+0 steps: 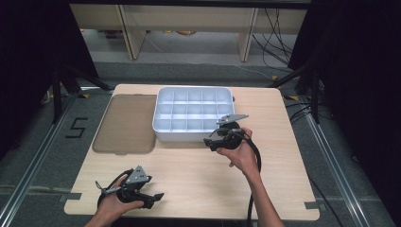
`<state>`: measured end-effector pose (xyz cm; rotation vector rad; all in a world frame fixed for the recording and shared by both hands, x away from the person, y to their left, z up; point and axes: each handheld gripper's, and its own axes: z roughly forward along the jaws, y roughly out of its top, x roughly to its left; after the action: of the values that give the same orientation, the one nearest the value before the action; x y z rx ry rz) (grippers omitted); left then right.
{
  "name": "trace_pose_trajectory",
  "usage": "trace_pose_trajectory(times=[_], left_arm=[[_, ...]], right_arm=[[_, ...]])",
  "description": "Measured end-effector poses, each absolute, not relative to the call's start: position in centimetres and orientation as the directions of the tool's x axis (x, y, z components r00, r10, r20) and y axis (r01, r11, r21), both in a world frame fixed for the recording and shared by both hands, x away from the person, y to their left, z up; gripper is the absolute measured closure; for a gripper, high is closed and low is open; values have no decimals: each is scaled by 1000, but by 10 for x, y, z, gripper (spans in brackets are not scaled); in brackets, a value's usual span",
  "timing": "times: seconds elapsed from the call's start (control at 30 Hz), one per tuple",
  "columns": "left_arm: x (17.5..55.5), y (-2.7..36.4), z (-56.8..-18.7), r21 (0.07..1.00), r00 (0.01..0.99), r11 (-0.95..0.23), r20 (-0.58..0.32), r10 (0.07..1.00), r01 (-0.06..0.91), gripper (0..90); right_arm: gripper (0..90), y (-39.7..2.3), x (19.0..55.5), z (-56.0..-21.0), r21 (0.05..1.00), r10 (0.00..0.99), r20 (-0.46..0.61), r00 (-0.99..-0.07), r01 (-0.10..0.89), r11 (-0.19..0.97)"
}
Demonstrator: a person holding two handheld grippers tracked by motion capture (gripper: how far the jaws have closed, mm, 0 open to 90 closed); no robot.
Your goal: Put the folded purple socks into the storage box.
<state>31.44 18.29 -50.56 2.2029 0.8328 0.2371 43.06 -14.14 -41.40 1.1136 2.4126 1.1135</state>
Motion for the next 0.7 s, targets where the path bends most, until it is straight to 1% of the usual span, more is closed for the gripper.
trace_pose_trajectory(times=[0.07,0.1,0.27,0.3,0.33,0.43,0.47,0.5,0.57,0.6,0.67,0.7], left_arm=[[315,184,-506,708,768,-509,-74,636,490,207],[315,183,-506,712,768,-500,-86,634,493,207],[314,182,-506,716,756,-479,-103,646,507,207],[315,183,-506,718,762,-486,-95,640,498,207],[316,184,-506,712,767,-502,-79,637,491,207],[315,184,-506,719,765,-490,-91,637,493,207],[316,184,-506,713,765,-500,-79,639,491,207],[315,183,-506,717,763,-489,-92,640,496,207],[314,183,-507,715,758,-483,-101,644,506,207],[314,183,-507,716,757,-481,-101,645,506,207],[314,183,-507,715,758,-482,-101,645,506,207],[314,183,-507,716,757,-481,-103,645,506,207]], right_arm=[[341,-140,428,-413,743,742,84,-665,539,398],[339,-142,428,-412,732,735,71,-674,536,421],[324,-141,422,-414,748,745,83,-662,535,392],[320,-142,422,-414,740,739,80,-669,537,406],[316,-142,419,-414,733,746,101,-659,556,392],[305,-144,419,-417,737,736,81,-672,537,410],[302,-142,417,-420,756,747,103,-657,540,371],[293,-143,416,-418,728,744,102,-661,559,397],[285,-144,416,-419,729,736,80,-672,543,417],[285,-143,414,-419,731,746,84,-660,550,404],[286,-143,410,-420,732,737,100,-669,551,401],[285,-142,409,-421,728,739,85,-668,548,411]])
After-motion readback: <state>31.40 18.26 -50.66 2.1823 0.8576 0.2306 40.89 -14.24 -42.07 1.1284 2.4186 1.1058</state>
